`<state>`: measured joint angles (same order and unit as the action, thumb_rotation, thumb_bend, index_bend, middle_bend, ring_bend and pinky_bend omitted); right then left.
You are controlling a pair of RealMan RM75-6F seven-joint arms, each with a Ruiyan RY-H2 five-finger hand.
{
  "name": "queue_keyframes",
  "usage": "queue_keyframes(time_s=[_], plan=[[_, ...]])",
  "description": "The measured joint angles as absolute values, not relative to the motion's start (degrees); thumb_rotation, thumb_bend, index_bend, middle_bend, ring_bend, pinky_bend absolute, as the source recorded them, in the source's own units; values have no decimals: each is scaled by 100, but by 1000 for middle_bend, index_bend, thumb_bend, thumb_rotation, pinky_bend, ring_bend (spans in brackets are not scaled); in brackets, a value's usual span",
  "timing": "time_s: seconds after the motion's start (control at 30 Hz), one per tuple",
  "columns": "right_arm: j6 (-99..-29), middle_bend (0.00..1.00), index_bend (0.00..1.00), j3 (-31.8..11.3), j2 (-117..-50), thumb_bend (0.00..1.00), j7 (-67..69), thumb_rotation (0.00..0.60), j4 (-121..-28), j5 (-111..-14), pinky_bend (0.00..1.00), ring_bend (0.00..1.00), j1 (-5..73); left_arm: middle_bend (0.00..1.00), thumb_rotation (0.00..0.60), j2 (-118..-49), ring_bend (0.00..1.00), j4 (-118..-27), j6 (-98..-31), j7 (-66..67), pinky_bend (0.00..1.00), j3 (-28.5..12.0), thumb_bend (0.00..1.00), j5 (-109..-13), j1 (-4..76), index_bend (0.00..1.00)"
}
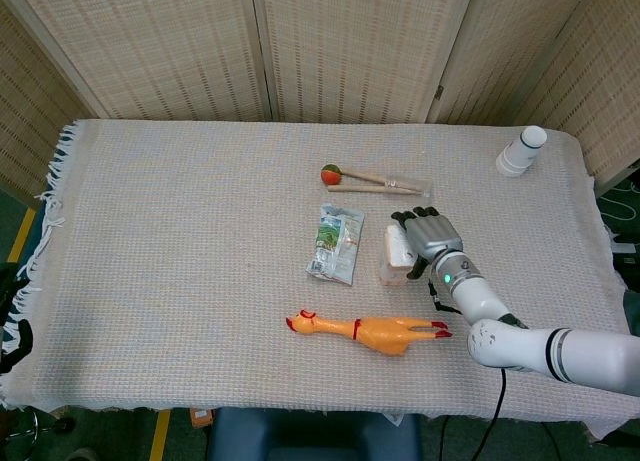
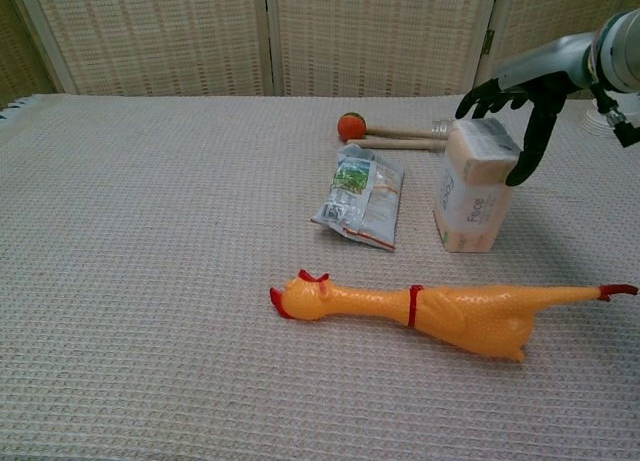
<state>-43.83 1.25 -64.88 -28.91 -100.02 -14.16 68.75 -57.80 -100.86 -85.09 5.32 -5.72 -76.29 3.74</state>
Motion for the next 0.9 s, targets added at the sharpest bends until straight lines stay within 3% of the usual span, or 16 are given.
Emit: queue_keyframes(time_s=[0.33, 0.53, 0.73, 0.9], plan=[[-4614, 322, 280, 108, -6597, 52, -2936, 600, -9925, -1476, 0, 281, 6848, 0, 600, -5792, 0, -10081, -8481, 567, 83, -570, 615, -7605, 386, 183], [-4829, 406, 364, 46, -6657, 114, -2860, 600, -9895, -1852, 0, 385, 6698, 0, 600, -5804, 0, -10079, -8454, 566, 84, -558, 615, -7627, 397, 184], [-4970, 415, 385, -201, -6686, 138, -2110, 600, -9835, -2768, 1, 402, 6229, 0, 600, -5804, 0, -10093, -8469, 565, 83, -557, 614, -7634, 390, 184], [-5157, 419, 400, -528, -6872, 170, -437, 600, -9553, -4014, 22, 410, 5573, 0, 600, -5808, 0, -10102, -8468, 577, 83, -546, 615, -7658, 392, 184]])
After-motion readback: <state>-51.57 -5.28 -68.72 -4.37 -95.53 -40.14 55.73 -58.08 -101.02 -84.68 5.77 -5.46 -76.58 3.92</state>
